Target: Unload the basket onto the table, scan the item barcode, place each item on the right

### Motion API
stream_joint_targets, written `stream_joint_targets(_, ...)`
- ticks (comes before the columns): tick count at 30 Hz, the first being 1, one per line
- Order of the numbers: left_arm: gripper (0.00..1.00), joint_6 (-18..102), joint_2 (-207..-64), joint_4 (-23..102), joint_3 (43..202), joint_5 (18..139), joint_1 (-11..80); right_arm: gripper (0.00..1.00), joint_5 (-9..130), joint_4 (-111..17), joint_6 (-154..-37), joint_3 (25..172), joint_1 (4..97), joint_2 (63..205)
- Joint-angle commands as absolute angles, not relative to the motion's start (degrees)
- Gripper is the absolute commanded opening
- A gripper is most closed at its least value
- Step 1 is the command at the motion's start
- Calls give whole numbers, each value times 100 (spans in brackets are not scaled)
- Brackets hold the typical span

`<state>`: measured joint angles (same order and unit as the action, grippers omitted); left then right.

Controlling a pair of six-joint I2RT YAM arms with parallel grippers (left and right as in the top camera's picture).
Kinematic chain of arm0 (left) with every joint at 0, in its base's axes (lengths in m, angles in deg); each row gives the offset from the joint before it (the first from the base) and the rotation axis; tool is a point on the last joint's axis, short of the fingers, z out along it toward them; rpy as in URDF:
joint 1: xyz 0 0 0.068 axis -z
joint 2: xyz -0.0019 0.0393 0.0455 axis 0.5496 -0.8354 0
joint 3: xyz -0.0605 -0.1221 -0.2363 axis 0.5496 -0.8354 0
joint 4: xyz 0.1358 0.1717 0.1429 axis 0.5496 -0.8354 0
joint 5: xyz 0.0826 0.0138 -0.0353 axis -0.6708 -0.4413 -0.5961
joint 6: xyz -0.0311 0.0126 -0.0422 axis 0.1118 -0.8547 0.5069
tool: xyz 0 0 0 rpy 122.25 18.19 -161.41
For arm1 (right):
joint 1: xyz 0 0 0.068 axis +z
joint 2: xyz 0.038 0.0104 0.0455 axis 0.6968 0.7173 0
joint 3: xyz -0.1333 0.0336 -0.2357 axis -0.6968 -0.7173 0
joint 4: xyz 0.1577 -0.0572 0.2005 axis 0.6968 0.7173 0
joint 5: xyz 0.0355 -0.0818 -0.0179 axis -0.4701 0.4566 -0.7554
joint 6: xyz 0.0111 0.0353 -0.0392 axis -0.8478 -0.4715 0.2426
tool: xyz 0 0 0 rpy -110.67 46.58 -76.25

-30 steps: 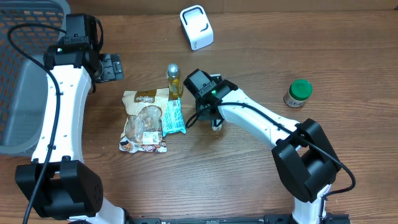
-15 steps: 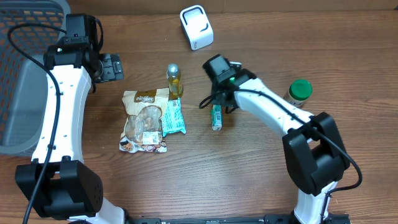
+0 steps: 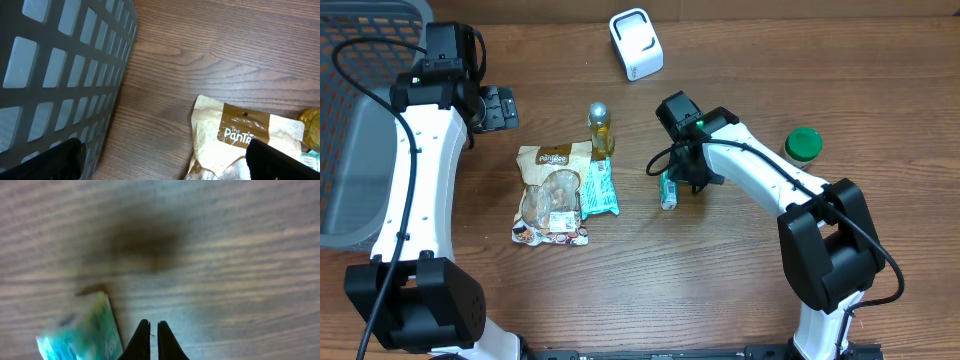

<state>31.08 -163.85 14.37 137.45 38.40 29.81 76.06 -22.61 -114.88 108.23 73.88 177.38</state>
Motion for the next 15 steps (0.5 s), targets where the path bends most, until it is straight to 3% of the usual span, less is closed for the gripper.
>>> stream_joint_targets(1,100,3022,-16318,1445,13867,3847,2924,4,7119,-2198,-11484,10788,7403,17790)
stream_joint_targets(15,99,3022,-16318,1445,13867,3847,2926,4,5663,-2217,-11359,10788,7410,17790)
